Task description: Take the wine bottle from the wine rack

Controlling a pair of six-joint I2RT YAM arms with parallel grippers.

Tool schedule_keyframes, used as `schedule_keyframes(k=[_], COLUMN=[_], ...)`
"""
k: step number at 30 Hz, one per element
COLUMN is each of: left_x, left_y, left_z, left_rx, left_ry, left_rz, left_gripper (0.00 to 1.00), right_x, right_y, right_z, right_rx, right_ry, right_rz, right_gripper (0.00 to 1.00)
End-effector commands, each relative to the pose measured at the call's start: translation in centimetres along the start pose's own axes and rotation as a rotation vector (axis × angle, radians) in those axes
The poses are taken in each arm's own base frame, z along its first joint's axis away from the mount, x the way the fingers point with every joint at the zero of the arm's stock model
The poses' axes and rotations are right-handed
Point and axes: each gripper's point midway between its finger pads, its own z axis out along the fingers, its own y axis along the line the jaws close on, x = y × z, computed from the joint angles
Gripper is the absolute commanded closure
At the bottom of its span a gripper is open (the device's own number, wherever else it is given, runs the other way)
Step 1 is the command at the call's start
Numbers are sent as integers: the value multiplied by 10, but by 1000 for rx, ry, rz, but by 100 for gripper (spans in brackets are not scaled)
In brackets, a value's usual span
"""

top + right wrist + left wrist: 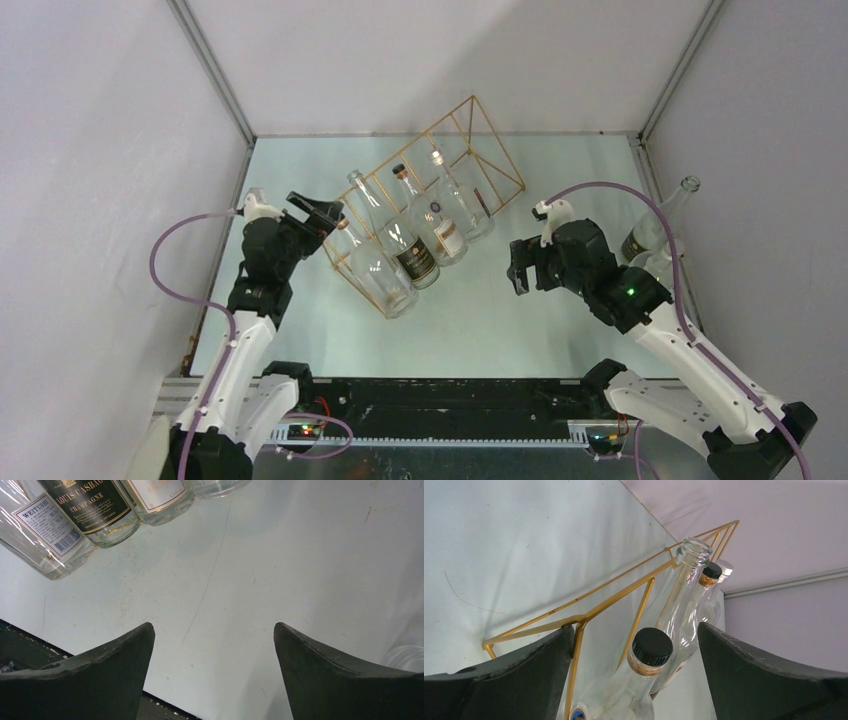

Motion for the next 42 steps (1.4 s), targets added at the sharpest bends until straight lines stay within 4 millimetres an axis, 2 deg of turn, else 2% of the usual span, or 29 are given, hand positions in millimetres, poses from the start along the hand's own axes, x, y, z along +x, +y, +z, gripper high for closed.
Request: schedule_keyframes(k=[1, 5, 10, 13, 18, 22, 27, 33, 42], left_x=[-45, -40, -36, -34, -22, -5, 4, 9, 12], left_y=[-26, -9, 3, -4, -32, -52, -41, -25, -34], left_z=[-8, -24, -61, -75, -85, -82, -60, -45, -29], left_rx=[52, -25, -56, -36, 71, 106, -1, -77, -50], left_ry=[-143, -130, -147, -121, -31, 9, 32, 42, 52], left_rz=[63, 93, 134, 174, 252, 345, 380, 401, 417], left_gripper=[0, 0, 0, 0, 2, 4, 6, 12, 18], right_x=[-4, -5, -5, -4, -4, -3, -1, 0, 0], right_y=[-1, -1, -1, -1, -1, 0, 1, -3, -4], right_z=[-5, -5, -5, -4, -3, -1, 0, -4, -4], right_rx=[1, -1, -2, -1, 1, -3, -8, 6, 11], right_ry=[-26, -27, -27, -23, -20, -21, -19, -21, -22], right_rz=[-14, -17, -19, -23, -18, -13, -2, -10, -9], right_gripper=[8, 8, 8, 8, 8, 8, 8, 8, 8])
